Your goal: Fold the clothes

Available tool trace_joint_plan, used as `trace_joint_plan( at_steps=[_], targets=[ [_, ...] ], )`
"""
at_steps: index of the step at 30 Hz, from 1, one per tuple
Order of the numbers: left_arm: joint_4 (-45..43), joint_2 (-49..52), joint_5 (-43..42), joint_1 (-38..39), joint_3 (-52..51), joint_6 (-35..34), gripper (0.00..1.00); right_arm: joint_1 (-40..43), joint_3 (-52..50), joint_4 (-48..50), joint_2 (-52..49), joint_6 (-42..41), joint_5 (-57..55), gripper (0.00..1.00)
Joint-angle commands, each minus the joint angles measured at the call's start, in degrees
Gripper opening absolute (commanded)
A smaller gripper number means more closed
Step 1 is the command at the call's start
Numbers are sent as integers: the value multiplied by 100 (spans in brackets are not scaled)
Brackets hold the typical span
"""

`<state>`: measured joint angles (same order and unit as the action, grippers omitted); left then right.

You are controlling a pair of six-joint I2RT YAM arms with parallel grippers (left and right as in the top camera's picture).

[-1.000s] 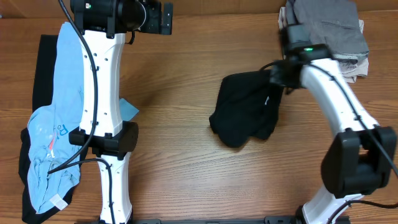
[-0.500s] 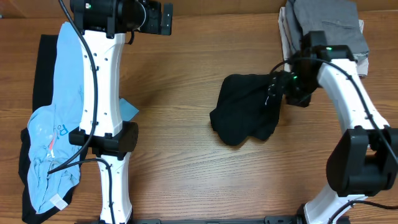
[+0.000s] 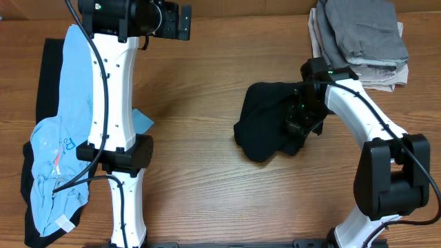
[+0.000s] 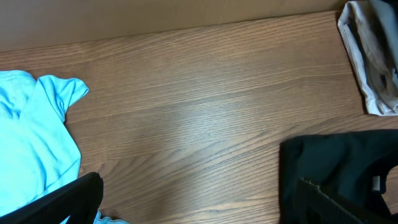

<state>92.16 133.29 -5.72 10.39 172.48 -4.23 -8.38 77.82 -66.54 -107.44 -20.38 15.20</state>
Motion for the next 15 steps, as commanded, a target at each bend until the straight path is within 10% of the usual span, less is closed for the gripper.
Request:
trace_joint_plan(
  at_steps=[1,15],
  targets=[
    [-2,-28,37,-28,11,107,100,170,236,-385,345,-44,-256,4],
    [42,-28,37,-31,11,238,100,960,-98,-1119,737,-15,-1429,4]
  ],
)
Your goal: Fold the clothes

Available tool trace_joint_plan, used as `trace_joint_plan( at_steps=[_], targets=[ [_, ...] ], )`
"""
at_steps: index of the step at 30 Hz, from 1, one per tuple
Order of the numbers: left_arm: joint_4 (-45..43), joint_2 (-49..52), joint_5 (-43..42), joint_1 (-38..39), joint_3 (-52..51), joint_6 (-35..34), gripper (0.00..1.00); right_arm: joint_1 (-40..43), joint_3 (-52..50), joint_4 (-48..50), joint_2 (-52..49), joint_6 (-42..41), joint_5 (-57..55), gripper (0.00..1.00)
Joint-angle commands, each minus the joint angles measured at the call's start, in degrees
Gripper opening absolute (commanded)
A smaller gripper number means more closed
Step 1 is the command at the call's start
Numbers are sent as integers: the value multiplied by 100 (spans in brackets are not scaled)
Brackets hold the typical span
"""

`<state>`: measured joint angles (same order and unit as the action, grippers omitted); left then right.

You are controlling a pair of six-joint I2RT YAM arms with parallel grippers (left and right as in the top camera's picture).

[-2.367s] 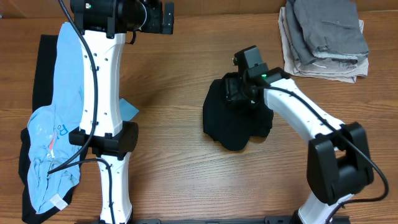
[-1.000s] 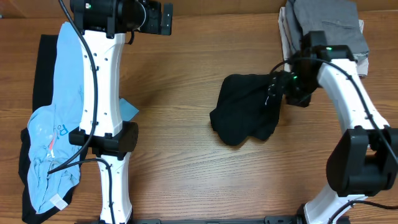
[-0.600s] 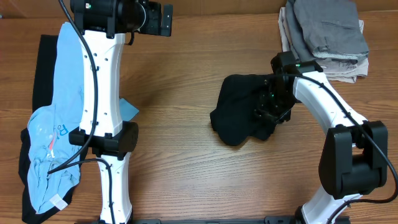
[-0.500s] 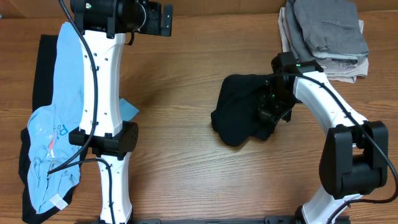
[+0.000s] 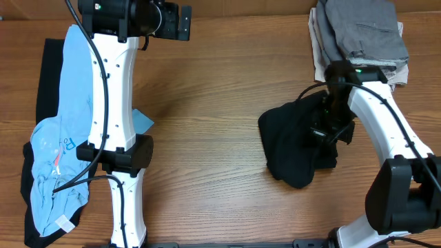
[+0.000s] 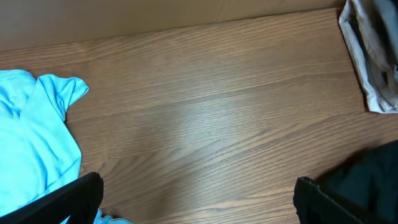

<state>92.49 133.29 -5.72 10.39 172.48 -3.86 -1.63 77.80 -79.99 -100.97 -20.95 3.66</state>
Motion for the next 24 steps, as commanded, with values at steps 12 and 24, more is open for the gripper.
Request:
trace_joint_plan(
  at_steps=[12,24],
  targets=[
    [0,-28,37,-28,11,221,100,1554,-98,1530,-282,1102,-581,88],
    [11,-28,35,-28,11,219,100,1609,251,2157,-455,2267,378,100]
  ],
)
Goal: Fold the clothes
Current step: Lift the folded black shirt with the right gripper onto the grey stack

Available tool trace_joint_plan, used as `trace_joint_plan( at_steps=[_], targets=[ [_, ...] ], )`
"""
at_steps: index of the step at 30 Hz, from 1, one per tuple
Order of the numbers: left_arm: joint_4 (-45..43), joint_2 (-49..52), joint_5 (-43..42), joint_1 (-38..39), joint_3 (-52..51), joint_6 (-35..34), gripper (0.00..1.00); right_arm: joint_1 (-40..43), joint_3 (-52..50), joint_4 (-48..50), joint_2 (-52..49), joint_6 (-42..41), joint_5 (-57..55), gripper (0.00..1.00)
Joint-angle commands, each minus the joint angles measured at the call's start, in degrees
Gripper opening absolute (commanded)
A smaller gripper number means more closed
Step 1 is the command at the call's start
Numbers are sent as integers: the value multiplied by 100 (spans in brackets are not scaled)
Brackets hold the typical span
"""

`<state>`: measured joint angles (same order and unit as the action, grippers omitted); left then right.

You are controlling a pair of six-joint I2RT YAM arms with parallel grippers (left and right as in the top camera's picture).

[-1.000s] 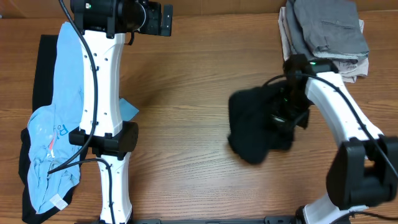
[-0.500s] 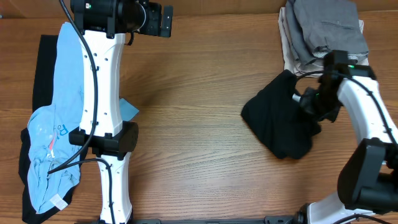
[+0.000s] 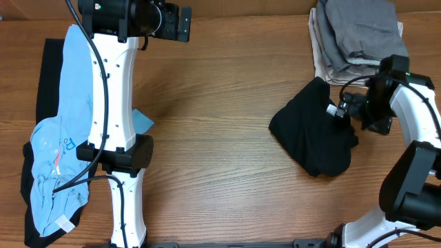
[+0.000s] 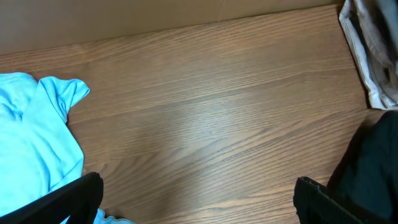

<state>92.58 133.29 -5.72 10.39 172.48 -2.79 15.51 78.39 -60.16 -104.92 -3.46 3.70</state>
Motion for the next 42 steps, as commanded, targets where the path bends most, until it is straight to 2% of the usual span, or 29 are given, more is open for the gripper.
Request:
trace_joint_plan(
  at_steps=[1,9,15,16,18,19,20,23,25,31,36,42],
  targets=[
    [-2,-28,33,-28,11,111,100,-153,181,304,-127,579,435,100],
    [0,-28,35,-28,11,114,100,-363,151,568,-1001,990,632,100],
    [-2,-28,37,-31,11,114,100,-382,133,542,-1073,927,649,100],
    [-2,-28,37,-31,11,114,100,-402,101,544,-1084,925,675,97],
    [-7,-28,35,-28,11,114,100,-476,-52,579,-1104,925,828,79],
    [-9,-28,37,-28,11,114,100,-525,-151,619,-1108,925,916,66],
    [-15,-26,37,-28,11,114,100,-592,-273,664,-1115,925,1034,49],
    [-24,-24,33,-20,11,111,100,-828,-645,848,-1115,793,1257,25],
    [-22,-24,35,-22,11,111,100,-979,-807,955,-1115,632,1436,4],
    [-22,-24,35,-22,11,114,100,-1036,-527,1185,-1047,94,2385,4],
    [-20,-24,35,-22,11,111,100,-1019,431,922,-590,-407,2806,4],
    [-26,-24,33,-24,11,111,100,-1025,1672,1040,42,-1659,3119,4]
  ],
)
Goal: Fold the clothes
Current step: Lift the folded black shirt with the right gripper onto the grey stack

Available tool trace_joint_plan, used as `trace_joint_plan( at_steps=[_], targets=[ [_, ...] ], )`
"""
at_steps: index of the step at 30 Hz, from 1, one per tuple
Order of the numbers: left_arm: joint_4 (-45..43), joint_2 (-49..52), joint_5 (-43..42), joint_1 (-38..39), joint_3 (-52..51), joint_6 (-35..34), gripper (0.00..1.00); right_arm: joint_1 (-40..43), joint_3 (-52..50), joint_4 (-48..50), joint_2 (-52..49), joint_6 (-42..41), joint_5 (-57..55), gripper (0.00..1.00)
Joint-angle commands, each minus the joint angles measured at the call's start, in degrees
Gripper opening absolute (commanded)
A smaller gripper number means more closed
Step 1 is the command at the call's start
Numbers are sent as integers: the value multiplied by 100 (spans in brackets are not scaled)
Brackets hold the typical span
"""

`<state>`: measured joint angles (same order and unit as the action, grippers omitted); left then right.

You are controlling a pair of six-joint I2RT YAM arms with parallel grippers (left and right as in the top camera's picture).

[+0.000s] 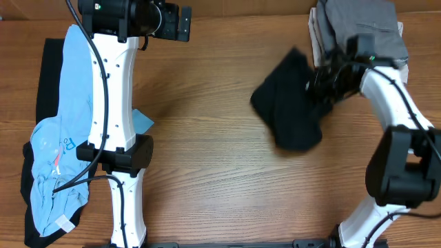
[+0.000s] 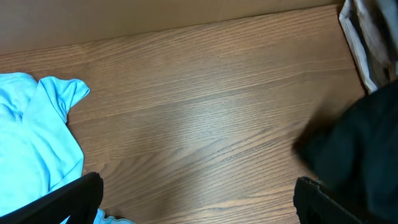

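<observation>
A black garment [image 1: 286, 105] hangs bunched and blurred at the right of the table; it also shows at the right edge of the left wrist view [image 2: 364, 146]. My right gripper [image 1: 324, 81] is shut on its upper right part, just left of the stack of folded grey clothes [image 1: 362, 31]. High over the far left of the table, my left gripper [image 2: 199, 202] stands open with only bare wood between its fingers.
A light blue shirt [image 1: 69, 138] lies over a black garment [image 1: 47, 76] along the left edge. The left arm's white column [image 1: 114, 89] stands beside them. The corner of the grey stack [image 2: 367, 37] shows at the top right of the left wrist view.
The right gripper and the black garment have moved up and to the left, from the lower right of the table to beside the grey stack. The left arm has not moved.
The right gripper held the black garment near the table's middle. It was then further right, then at the right side below the grey stack. Now the garment hangs next to that stack. The left gripper stayed open and still throughout.
</observation>
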<state>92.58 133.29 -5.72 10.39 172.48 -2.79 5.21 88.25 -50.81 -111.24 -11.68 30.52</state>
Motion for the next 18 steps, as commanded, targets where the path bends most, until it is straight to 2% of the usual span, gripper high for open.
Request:
trace_joint_plan(
  at_steps=[1,5,9,11,18],
  targets=[
    [-28,-24,33,-24,11,111,100,4,811,153,719,-981,452,4],
    [-28,-24,33,-26,11,111,100,7,1270,566,826,-1517,479,4],
    [-31,-24,33,-24,11,111,100,44,1554,1405,828,-2186,420,4],
    [-28,-24,37,-26,11,111,100,201,1567,2076,826,-2903,160,4],
    [-46,-24,35,-26,11,111,100,894,1565,3036,813,-3858,-262,4]
  ],
)
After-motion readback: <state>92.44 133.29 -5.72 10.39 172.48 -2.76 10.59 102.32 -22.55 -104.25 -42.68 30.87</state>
